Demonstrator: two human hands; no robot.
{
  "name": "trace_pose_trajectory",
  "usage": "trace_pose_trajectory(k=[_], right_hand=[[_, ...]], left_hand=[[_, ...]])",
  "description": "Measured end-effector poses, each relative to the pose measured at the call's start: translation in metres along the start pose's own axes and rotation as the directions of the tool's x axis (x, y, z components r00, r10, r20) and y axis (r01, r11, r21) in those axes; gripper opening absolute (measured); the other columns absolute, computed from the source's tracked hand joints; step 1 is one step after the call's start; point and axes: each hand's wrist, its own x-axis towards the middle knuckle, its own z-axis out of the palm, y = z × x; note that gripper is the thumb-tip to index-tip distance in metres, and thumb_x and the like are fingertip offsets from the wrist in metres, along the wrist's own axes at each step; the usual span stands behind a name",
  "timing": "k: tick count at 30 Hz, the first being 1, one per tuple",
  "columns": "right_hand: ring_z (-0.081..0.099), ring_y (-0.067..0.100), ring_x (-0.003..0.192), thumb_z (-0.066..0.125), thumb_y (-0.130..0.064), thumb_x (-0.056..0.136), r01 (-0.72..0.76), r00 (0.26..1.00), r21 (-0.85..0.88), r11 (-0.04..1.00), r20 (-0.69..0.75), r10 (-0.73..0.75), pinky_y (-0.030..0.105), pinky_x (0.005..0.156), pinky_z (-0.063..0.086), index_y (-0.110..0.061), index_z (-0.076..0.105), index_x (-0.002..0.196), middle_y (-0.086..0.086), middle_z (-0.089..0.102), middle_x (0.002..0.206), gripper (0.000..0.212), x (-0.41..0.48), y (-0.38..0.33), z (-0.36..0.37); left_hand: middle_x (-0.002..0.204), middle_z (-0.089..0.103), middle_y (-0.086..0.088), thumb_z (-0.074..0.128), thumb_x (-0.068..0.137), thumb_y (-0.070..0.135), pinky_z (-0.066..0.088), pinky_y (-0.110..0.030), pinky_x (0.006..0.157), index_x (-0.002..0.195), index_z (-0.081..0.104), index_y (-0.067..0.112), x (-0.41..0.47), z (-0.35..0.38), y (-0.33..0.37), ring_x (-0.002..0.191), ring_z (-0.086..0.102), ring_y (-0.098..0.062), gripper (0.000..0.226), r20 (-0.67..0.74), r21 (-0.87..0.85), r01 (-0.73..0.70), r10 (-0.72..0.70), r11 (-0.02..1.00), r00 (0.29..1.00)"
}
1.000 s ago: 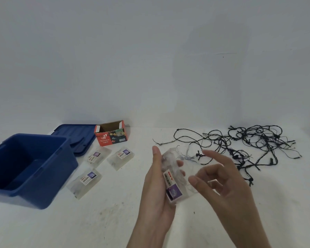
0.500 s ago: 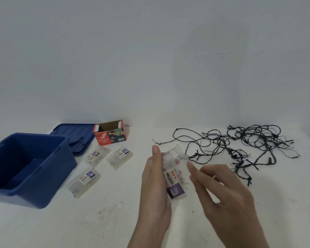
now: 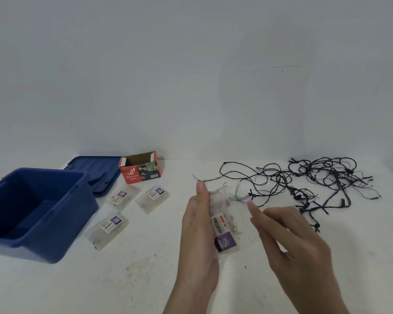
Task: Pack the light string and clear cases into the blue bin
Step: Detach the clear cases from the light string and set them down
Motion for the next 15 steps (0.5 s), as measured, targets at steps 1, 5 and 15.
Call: trace_pose_trajectory(k=[1,5,15], right_hand=[[0.046,0.013,0.068,0.059,-0.008,0.084,0.015,1.000,-0.005,1.000,-0.010,-0.015,0.015,0.065,0.039,-0.005,0.069,0.108,0.006,0.058,0.071,0.026,0.0000,-0.0007,0.0002],[0.046,0.014,0.070,0.058,-0.004,0.083,0.060,0.998,-0.025,0.998,0.002,-0.060,0.014,0.068,0.039,-0.004,0.068,0.109,0.007,0.058,0.073,0.028,0.0000,-0.0041,0.0023],[0.043,0.013,0.072,0.052,-0.008,0.086,0.053,0.997,-0.065,0.996,0.060,-0.049,0.012,0.069,0.036,-0.006,0.067,0.112,0.006,0.054,0.075,0.031,-0.0005,-0.0049,0.0057]], left_hand=[[0.061,0.067,0.003,0.048,0.069,0.058,0.053,-0.027,0.056,0.088,0.063,0.012,0.0003,-0.0001,0.0003,0.051,0.062,-0.008,0.052,-0.004,-0.001,-0.001,0.001,1.000,1.000],[0.061,0.067,0.003,0.048,0.075,0.056,0.051,-0.025,0.054,0.087,0.062,0.014,0.0016,-0.0010,-0.0001,0.050,0.062,-0.008,0.046,-0.010,-0.028,-0.004,0.004,1.000,1.000],[0.063,0.068,0.004,0.046,0.082,0.054,0.049,-0.023,0.050,0.088,0.059,0.014,0.0013,-0.0032,0.0019,0.048,0.061,-0.008,0.042,-0.015,-0.015,-0.014,0.013,1.000,1.000]])
